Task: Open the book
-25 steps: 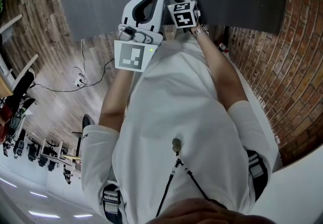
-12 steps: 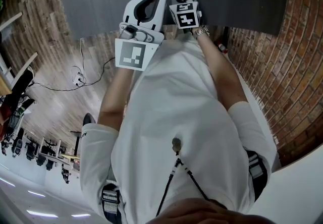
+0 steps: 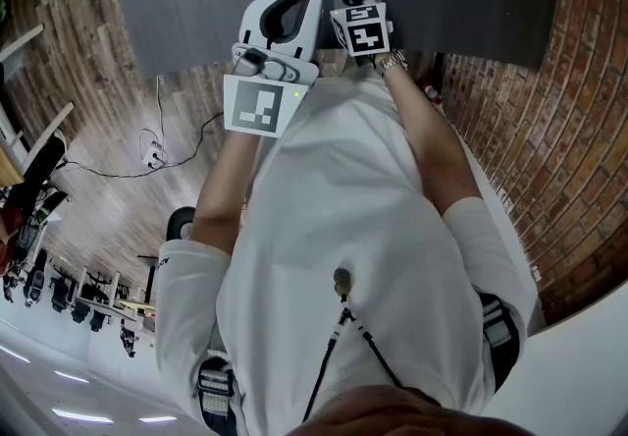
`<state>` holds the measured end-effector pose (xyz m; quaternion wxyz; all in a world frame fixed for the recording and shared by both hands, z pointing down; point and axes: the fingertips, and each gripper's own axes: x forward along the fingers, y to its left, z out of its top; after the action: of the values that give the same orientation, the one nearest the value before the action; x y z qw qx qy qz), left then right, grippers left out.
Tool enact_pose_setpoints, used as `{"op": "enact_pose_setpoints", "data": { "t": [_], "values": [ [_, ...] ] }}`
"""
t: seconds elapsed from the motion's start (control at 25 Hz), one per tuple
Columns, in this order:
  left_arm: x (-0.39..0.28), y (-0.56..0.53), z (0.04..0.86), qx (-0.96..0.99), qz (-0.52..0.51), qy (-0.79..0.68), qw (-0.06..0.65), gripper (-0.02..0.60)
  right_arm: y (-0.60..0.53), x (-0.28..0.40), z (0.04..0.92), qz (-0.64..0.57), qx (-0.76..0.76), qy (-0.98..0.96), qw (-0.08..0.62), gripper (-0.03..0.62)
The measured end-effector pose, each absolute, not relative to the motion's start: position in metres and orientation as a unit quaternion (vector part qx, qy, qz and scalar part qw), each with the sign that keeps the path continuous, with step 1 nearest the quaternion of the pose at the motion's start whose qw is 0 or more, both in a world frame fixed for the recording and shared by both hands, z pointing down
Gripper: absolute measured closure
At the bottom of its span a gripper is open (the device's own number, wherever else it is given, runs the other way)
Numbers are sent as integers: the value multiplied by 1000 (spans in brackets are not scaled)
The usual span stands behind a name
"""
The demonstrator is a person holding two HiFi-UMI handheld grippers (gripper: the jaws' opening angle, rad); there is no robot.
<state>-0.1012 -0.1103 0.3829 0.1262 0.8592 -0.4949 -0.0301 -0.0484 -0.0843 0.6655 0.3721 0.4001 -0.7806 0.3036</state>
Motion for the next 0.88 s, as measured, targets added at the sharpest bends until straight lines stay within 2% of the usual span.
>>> {"op": "enact_pose_setpoints", "data": {
  "t": [0.88],
  "values": [
    [-82,-114,370,827,-37,-548,117,558,-92,-27,620,322,361,-813,325,553]
  ]
}}
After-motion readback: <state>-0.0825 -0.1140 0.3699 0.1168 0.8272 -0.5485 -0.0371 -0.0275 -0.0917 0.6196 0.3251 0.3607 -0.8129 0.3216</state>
